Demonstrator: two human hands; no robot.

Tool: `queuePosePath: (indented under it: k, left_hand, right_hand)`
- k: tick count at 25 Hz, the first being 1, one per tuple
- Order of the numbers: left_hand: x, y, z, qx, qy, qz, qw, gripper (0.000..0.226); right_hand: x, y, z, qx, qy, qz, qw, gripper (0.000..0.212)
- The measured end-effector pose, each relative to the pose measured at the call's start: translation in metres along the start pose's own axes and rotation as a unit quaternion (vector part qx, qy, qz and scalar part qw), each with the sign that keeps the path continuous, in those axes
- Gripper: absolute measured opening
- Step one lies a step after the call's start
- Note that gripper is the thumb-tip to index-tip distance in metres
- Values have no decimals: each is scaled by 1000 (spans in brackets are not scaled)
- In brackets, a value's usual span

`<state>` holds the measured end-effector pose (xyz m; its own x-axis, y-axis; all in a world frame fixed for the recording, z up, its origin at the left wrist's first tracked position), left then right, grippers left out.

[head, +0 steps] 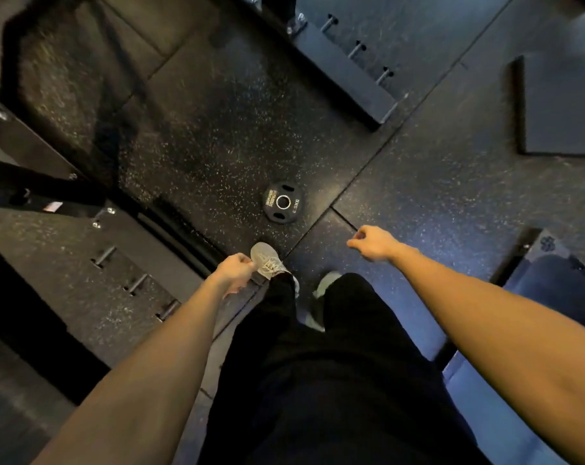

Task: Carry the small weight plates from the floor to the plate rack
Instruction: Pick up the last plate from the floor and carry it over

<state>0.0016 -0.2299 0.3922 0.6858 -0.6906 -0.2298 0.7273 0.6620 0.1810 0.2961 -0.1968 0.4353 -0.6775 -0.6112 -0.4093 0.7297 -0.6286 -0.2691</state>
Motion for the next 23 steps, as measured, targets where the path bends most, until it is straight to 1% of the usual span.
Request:
queuePosePath:
  k: [3,5,7,9,11,13,15,18,20,23]
  left_hand:
    - [1,7,-63,-29,-6,11,1000,12]
    - [5,7,-120,-51,-8,19,998,12]
    - [13,3,-185,-69,14,20,997,14]
    - [24,1,-257,-85,51,11,995,27]
    - [47,0,-337,-100,55,9,993,32]
    - [72,0,-415,-112,39,37,992,27]
    - [89,0,-480,-127,41,104,986,36]
    - [114,6,-563,-134,46,202,969,54]
    - [124,13,-601,-136,54,251,957,56]
    - [134,22,-635,-139,92,293,941,55]
  right_hand:
    - [-12,-24,-87,-6,-19,54,998,33]
    - [-9,-32,-160,-9,-32,78,996,34]
    - [-3,-37,-240,-12,-34,73,997,34]
    - [11,-40,-324,-16,-30,60,998,34]
    - [29,-40,-408,-21,-18,69,997,33]
    - [54,-38,-487,-32,-8,102,994,33]
    - [80,-36,-554,-48,-5,143,988,37]
    - [119,-27,-631,-74,-16,186,980,48]
    - [138,-23,-662,-95,-7,203,975,50]
    - [146,-26,-686,-138,37,244,959,49]
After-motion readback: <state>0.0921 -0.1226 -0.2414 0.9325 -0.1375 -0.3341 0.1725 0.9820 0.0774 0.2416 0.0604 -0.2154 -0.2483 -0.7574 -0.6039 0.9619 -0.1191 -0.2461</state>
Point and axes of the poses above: each hand's wrist, its own z-axis away from the middle knuckle, its own x-axis out of the palm, y = z × x, the point moved 7 cm from there along -z, towards the middle knuckle, and after that the axes turned 8 degrees about -z, right-handed, at the moved point
